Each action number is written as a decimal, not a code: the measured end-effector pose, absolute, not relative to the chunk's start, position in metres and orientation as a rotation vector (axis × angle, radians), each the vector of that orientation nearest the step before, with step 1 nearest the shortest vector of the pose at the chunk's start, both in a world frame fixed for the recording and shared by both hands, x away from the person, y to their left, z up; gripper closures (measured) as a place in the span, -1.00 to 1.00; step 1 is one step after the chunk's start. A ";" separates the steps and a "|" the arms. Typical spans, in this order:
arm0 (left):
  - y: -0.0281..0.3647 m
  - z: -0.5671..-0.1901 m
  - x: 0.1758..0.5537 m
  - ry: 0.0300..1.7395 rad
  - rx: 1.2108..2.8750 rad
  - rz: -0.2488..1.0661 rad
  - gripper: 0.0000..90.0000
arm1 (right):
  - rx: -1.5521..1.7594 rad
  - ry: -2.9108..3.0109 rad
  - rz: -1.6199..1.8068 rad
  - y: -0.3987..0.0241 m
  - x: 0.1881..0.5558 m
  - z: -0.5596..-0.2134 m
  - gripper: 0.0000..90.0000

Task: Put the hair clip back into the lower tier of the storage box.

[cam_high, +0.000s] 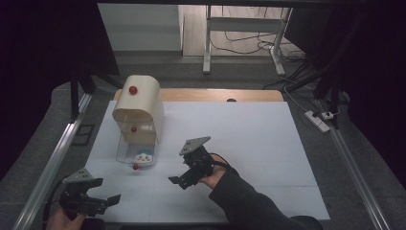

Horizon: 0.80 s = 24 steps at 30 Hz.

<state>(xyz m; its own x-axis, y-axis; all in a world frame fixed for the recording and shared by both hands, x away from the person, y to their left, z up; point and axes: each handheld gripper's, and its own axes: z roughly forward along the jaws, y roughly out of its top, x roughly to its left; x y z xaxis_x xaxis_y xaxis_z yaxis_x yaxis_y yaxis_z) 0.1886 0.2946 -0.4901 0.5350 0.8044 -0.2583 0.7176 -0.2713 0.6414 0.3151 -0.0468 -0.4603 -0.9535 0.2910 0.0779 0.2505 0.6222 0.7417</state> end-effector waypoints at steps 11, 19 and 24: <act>0.295 -0.490 0.189 1.228 2.040 0.150 -0.98 | 0.495 2.759 1.259 -0.063 0.314 -0.458 -1.00; 0.295 -0.490 0.189 1.228 2.041 0.150 -0.98 | 0.524 2.746 1.260 -0.077 0.312 -0.457 -1.00; 0.295 -0.490 0.189 1.228 2.041 0.151 -0.98 | 0.541 2.738 1.250 -0.085 0.312 -0.458 -1.00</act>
<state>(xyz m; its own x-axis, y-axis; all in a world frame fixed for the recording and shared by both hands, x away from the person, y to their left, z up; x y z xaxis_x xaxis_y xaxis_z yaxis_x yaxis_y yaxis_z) 0.1888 0.2946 -0.4900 0.5356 0.8037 -0.2592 0.7173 -0.2710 0.6420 0.3119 -0.0854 -0.4582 -0.9340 0.3505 0.0698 0.2824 0.6041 0.7451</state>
